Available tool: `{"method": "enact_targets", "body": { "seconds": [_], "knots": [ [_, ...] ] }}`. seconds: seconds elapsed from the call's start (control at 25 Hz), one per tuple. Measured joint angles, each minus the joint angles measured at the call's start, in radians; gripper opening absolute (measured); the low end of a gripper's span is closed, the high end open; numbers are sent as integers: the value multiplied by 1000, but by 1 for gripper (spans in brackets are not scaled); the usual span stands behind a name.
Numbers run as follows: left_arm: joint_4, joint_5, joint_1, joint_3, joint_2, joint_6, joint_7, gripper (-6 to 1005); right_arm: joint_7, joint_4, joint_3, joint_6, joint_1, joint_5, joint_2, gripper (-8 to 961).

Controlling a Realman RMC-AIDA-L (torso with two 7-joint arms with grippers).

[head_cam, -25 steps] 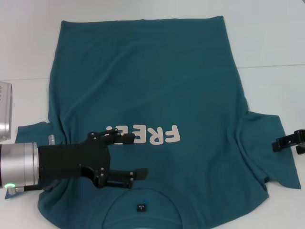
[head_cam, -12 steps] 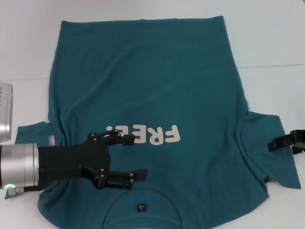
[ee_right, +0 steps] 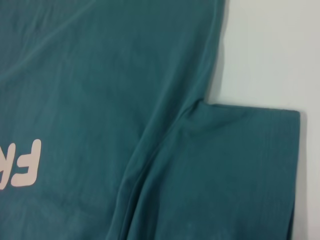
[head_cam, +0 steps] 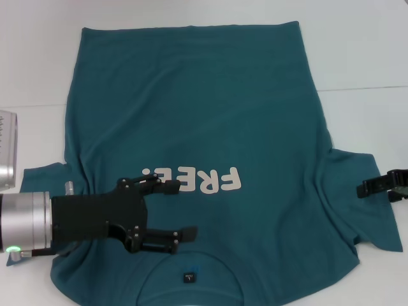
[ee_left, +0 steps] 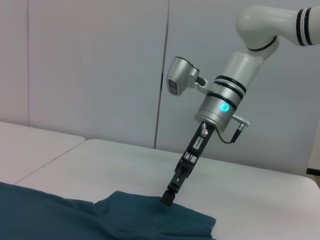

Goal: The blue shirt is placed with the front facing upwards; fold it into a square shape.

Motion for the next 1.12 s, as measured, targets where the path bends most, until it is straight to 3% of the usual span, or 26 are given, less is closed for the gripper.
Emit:
{"method": "enact_targets", "body": {
  "seconds": [1.12],
  "knots": [
    [0, 4, 0, 0, -8, 3, 2, 936, 2, 0, -17, 29, -11, -10, 1, 915]
  ]
}}
